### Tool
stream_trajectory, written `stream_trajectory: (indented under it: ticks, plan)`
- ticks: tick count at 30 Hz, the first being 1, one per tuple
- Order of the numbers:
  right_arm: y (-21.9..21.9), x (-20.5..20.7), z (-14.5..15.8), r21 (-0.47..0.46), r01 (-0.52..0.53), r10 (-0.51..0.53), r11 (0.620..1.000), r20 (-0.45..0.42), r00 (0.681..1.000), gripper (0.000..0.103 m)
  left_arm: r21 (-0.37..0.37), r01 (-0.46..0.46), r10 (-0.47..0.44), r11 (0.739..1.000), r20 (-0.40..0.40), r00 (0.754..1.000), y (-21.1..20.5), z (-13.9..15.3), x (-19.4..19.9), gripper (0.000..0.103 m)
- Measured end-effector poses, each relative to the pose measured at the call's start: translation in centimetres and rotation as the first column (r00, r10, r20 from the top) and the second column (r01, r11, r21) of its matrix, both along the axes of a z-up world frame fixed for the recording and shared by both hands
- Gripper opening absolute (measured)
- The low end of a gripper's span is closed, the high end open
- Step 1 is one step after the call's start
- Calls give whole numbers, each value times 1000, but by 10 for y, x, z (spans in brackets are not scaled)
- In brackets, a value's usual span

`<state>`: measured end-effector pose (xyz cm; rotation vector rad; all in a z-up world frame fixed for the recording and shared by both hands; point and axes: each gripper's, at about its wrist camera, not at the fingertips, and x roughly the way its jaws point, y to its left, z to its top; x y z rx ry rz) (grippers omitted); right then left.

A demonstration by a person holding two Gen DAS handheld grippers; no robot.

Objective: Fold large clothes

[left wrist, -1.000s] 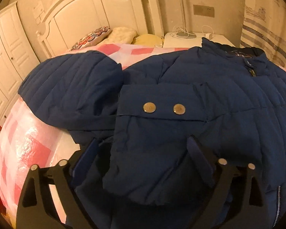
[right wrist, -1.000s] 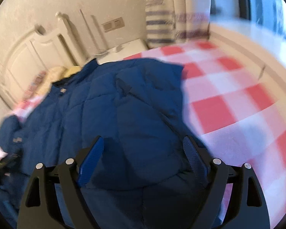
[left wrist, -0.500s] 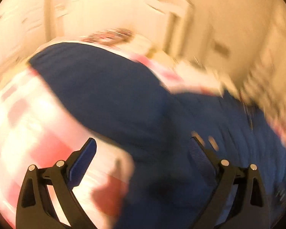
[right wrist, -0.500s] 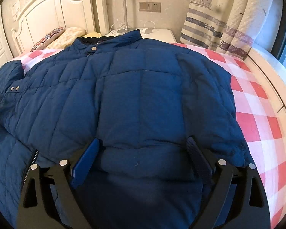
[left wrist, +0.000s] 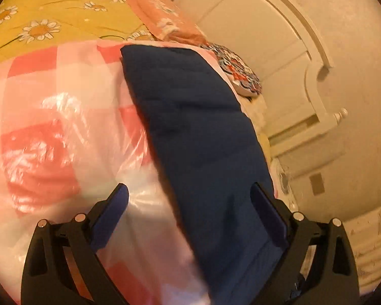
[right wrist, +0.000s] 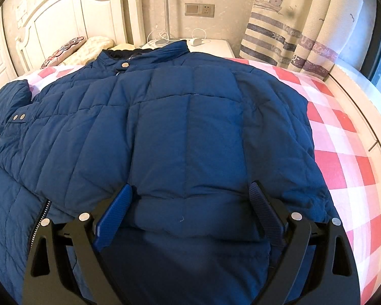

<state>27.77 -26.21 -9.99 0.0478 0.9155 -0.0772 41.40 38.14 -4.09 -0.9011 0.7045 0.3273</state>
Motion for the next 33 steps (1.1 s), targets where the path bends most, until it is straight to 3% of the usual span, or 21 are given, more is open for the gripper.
stream_trajectory:
  ticks: [1,2,3,4,5,9,12,14,15,18,19,21,22,23,24,25,28,29,31,32,33]
  plan:
    - [0,0,0,1,0,0,1000,0,1000,89,36,-2,2,999,-12,1000,-5,1,5,81]
    - [0,0,0,2,0,0,1000,-1,1000,89,55,18,-17,998,-15,1000,-9,2,8,27]
    - [0,0,0,1,0,0,1000,0,1000,89,53,66,-65,996,-18,998,-15,2,14,8]
    - [0,0,0,3,0,0,1000,1,1000,89,59,76,-76,995,-8,997,-18,6,14,5]
    - [0,0,0,3,-1,1,1000,1,1000,89,108,59,-65,992,54,996,-28,20,6,5]
    - [0,0,0,3,-1,1,1000,2,1000,89,284,141,-203,948,203,958,-87,74,-15,4]
    - [0,-1,1,12,-1,1,1000,10,1000,89,359,316,-422,879,272,865,-161,111,-31,4]
    - [-1,-3,2,22,0,0,1000,20,1000,89,415,440,-571,797,277,773,-225,126,-40,4]
    - [-1,-3,3,26,1,-1,1000,21,1000,89,430,514,-649,742,274,710,-261,128,-48,4]
    - [-1,-3,3,25,0,-1,1000,20,1000,89,495,622,-780,607,220,586,-347,117,-69,4]
    - [-1,-3,3,25,1,-1,1000,19,1000,89,548,652,-831,523,160,532,-386,105,-77,7]
    - [-1,-3,3,30,0,-1,1000,19,1000,89,595,701,-883,394,31,469,-442,72,-86,9]
    - [-1,-4,3,33,0,-1,999,20,1000,89,597,721,-893,351,-18,450,-460,57,-91,18]
    - [-2,-4,3,36,0,-1,999,21,1000,89,586,757,-904,288,-94,416,-481,37,-91,36]
    - [-2,-5,3,41,-1,0,999,23,1000,89,566,790,-910,235,-157,383,-496,18,-91,45]
    - [-2,-4,3,42,-1,0,999,23,1000,89,565,799,-910,206,-189,368,-504,4,-92,55]
    - [-4,-4,3,53,-2,0,999,26,1000,89,629,771,-905,101,-264,334,-510,-7,-109,61]
    - [-4,-4,3,57,-2,1,998,26,1000,89,634,769,-911,88,-262,320,-504,-5,-117,65]
    - [-4,-4,3,67,-2,1,998,27,1000,90,648,753,-932,117,-190,309,-483,14,-134,71]
    - [-4,-5,3,70,-3,1,998,28,1000,90,661,734,-943,158,-119,310,-465,29,-145,76]
    - [-5,-5,3,72,-3,1,997,30,1000,90,679,702,-944,217,-37,327,-442,44,-157,81]
